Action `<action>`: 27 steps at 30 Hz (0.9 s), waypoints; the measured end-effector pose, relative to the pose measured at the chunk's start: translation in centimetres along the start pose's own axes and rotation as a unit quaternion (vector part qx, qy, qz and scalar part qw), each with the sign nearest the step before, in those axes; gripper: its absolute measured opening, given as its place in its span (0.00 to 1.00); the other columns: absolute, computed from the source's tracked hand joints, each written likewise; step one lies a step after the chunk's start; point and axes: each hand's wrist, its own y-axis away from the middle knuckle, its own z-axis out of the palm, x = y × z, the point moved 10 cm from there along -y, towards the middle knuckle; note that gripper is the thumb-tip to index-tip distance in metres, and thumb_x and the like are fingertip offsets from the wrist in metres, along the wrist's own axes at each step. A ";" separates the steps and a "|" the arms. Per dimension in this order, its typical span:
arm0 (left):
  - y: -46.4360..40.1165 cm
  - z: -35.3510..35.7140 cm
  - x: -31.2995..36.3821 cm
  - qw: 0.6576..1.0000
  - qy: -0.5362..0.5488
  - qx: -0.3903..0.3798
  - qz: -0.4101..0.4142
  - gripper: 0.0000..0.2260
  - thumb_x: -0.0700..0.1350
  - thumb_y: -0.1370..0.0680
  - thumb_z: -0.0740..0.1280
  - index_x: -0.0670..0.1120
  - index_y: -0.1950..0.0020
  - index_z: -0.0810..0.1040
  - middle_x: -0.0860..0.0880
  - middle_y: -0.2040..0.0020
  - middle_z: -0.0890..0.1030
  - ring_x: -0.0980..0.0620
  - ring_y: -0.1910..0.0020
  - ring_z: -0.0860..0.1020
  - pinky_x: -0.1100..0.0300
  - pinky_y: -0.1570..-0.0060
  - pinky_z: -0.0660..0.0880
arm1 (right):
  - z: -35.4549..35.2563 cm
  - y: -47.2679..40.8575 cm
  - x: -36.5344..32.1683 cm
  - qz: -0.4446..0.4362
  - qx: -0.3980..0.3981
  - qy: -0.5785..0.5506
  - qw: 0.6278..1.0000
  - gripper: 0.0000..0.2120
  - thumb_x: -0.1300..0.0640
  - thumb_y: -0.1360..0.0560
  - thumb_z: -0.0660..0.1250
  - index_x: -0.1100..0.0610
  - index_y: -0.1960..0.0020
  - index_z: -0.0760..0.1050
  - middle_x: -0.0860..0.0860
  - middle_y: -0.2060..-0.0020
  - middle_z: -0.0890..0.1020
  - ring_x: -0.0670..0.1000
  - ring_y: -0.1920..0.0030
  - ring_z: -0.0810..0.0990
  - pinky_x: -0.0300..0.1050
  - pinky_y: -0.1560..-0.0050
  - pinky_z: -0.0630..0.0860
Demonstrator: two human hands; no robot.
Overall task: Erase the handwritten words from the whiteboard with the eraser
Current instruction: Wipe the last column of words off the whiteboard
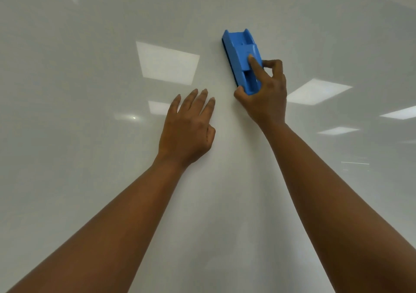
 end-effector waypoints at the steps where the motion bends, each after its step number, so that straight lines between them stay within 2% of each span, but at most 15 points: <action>1: 0.1 0.0 0.0 1.000 0.000 -0.001 0.001 0.23 0.43 0.27 0.57 0.39 0.33 0.73 0.39 0.33 0.72 0.40 0.32 0.70 0.43 0.33 0.63 | -0.3 0.2 0.5 0.006 0.004 -0.001 1.000 0.30 0.53 0.31 0.70 0.52 0.31 0.67 0.56 0.38 0.68 0.55 0.42 0.69 0.38 0.50 0.66; 6: 0.4 0.0 0.1 1.000 -0.005 -0.004 0.002 0.23 0.43 0.27 0.57 0.39 0.34 0.73 0.38 0.33 0.73 0.40 0.33 0.71 0.43 0.34 0.64 | -0.7 -0.6 2.4 0.097 0.023 0.012 0.995 0.30 0.52 0.30 0.68 0.51 0.29 0.64 0.54 0.36 0.65 0.54 0.43 0.67 0.38 0.53 0.66; 12: 0.5 0.0 0.1 1.000 -0.003 -0.014 -0.002 0.23 0.43 0.27 0.58 0.39 0.34 0.73 0.38 0.34 0.73 0.39 0.33 0.71 0.42 0.34 0.64 | 1.7 -1.0 -1.7 0.013 -0.033 0.019 0.999 0.31 0.51 0.28 0.68 0.52 0.29 0.62 0.56 0.35 0.65 0.54 0.42 0.67 0.36 0.50 0.65; 15: 0.9 -0.1 0.1 1.000 -0.005 -0.018 0.002 0.23 0.42 0.27 0.56 0.39 0.34 0.73 0.38 0.33 0.73 0.39 0.33 0.71 0.42 0.34 0.65 | 1.0 -0.5 -1.0 -0.011 -0.040 0.024 0.999 0.31 0.52 0.29 0.69 0.52 0.29 0.63 0.56 0.35 0.65 0.54 0.42 0.68 0.37 0.49 0.66; 18: 1.8 -0.2 0.1 1.000 -0.011 -0.022 0.003 0.25 0.44 0.27 0.51 0.39 0.34 0.74 0.39 0.33 0.73 0.40 0.33 0.71 0.42 0.35 0.67 | -0.4 -0.3 1.7 0.047 -0.007 0.021 0.999 0.30 0.53 0.29 0.68 0.51 0.29 0.63 0.56 0.35 0.65 0.56 0.42 0.67 0.39 0.51 0.66; 22: 2.7 -0.3 0.4 1.000 -0.010 -0.016 0.005 0.24 0.43 0.28 0.53 0.39 0.35 0.75 0.39 0.35 0.74 0.40 0.35 0.72 0.42 0.37 0.68 | -0.1 -0.5 2.2 0.123 0.022 0.036 0.992 0.30 0.52 0.28 0.66 0.52 0.28 0.61 0.56 0.35 0.63 0.56 0.43 0.67 0.40 0.52 0.67; 25: 3.2 0.0 0.5 1.000 -0.009 -0.019 0.005 0.23 0.42 0.28 0.55 0.39 0.35 0.74 0.38 0.34 0.74 0.39 0.34 0.72 0.41 0.36 0.68 | 1.1 -1.0 -0.2 0.092 0.002 0.034 0.995 0.30 0.52 0.27 0.65 0.53 0.28 0.59 0.58 0.34 0.62 0.57 0.42 0.66 0.42 0.50 0.68; 27: 3.4 0.1 0.4 1.000 -0.011 -0.028 0.004 0.25 0.43 0.28 0.52 0.39 0.35 0.74 0.39 0.34 0.74 0.40 0.34 0.72 0.41 0.36 0.68 | 2.1 -0.9 -2.0 0.046 -0.026 0.040 0.998 0.31 0.52 0.26 0.65 0.53 0.27 0.57 0.58 0.33 0.61 0.57 0.41 0.65 0.40 0.49 0.66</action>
